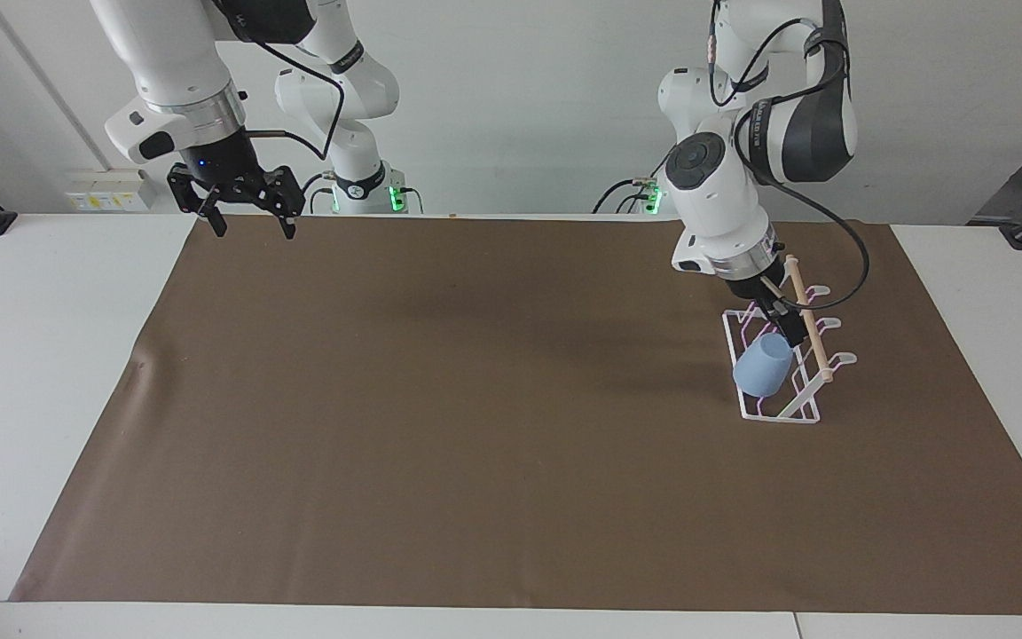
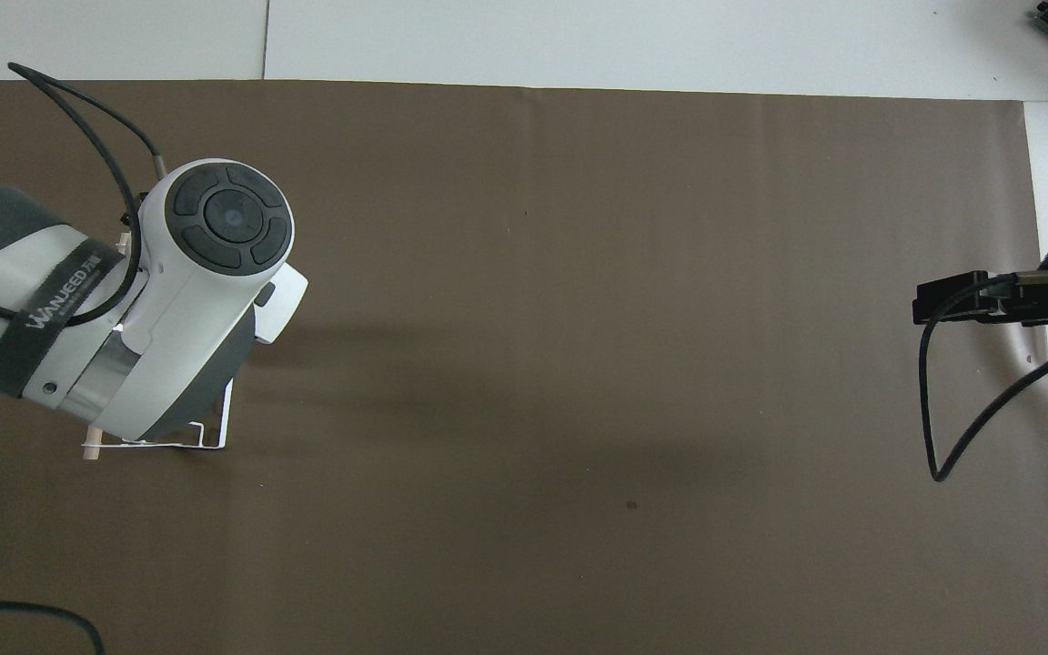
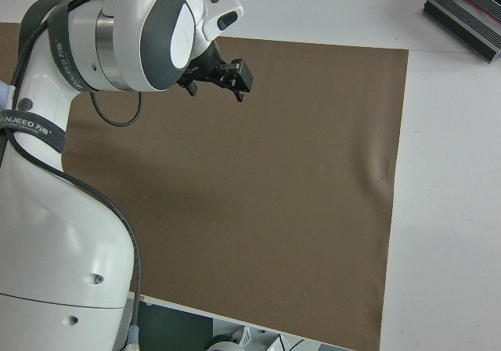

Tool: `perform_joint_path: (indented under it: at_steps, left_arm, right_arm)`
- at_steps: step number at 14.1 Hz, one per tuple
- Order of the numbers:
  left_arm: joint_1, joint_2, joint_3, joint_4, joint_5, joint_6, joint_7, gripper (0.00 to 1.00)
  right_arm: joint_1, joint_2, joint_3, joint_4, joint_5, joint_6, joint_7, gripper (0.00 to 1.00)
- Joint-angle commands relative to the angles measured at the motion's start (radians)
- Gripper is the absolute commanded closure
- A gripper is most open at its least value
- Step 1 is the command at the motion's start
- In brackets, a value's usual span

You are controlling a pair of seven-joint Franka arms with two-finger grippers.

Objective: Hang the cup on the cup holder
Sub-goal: 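Lower the cup onto a rack peg and open the left gripper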

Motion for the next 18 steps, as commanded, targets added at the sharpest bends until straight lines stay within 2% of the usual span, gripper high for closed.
perform_joint_path:
  at_steps: [1, 4, 6, 8, 12, 14, 18]
  left_arm:
    - [-0.001, -0.045, -0.001, 0.027, -0.127, -0.048, -0.216, 0.0]
    - [0.029, -0.092, 0.008, 0.029, -0.278, -0.036, -0.352, 0.0]
    - [0.092, -0.106, 0.008, 0.033, -0.421, -0.033, -0.41, 0.0]
    - [0.155, -0.116, 0.008, 0.041, -0.499, -0.037, -0.444, 0.0]
    - [0.22, -0.175, 0.008, 0.036, -0.525, -0.085, -0.487, 0.0]
    - [0.232, -0.201, 0.008, 0.033, -0.528, -0.117, -0.623, 0.0]
    - [0.273, -0.202, 0.016, 0.039, -0.53, -0.116, -0.668, 0.0]
  right_arm:
    - [-0.009, 0.005, -0.006, 0.03, 0.017, -0.025, -0.028, 0.0]
    - [-0.006, -0.004, -0.008, 0.009, 0.017, -0.025, -0.028, 0.0]
    - [-0.004, -0.009, -0.008, -0.003, 0.017, -0.025, -0.029, 0.0]
    - [-0.004, -0.022, -0.009, -0.029, 0.019, -0.022, -0.028, 0.0]
    - [-0.003, -0.024, -0.011, -0.033, 0.019, -0.011, -0.028, 0.0]
    - [-0.002, -0.024, -0.011, -0.033, 0.017, -0.012, -0.028, 0.0]
    - [-0.003, -0.023, -0.011, -0.031, 0.016, -0.014, -0.031, 0.0]
